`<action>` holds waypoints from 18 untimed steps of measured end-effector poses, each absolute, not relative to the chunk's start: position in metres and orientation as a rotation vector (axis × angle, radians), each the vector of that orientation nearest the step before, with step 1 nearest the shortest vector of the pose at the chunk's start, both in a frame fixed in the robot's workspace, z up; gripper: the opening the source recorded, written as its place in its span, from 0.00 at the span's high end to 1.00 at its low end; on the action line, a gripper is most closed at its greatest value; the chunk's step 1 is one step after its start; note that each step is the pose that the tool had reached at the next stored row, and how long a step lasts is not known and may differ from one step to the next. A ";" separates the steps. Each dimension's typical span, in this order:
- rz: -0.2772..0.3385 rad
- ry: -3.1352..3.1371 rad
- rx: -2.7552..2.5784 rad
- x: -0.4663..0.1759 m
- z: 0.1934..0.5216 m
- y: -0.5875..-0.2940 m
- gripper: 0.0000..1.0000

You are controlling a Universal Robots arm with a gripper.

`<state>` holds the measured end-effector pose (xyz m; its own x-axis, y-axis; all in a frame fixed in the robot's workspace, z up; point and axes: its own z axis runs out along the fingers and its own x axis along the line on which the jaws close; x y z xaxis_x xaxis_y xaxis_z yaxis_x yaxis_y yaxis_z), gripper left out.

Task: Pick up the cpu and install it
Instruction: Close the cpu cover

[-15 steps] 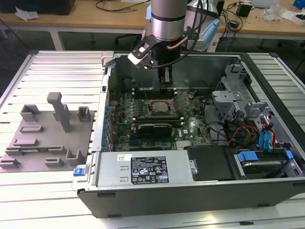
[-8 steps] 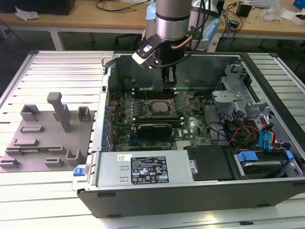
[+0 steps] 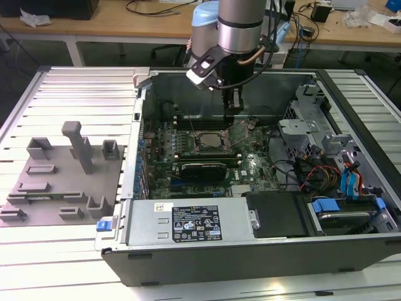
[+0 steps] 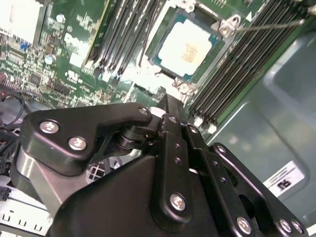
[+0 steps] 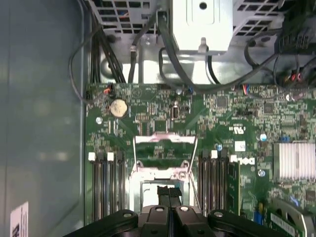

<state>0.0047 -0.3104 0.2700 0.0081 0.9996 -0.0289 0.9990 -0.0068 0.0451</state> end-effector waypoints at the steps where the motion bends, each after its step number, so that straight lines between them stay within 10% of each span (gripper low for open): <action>1: 0.017 2.176 2.192 0.007 0.270 -0.310 0.89; 18: 0.007 2.181 2.197 0.075 0.263 -0.311 0.89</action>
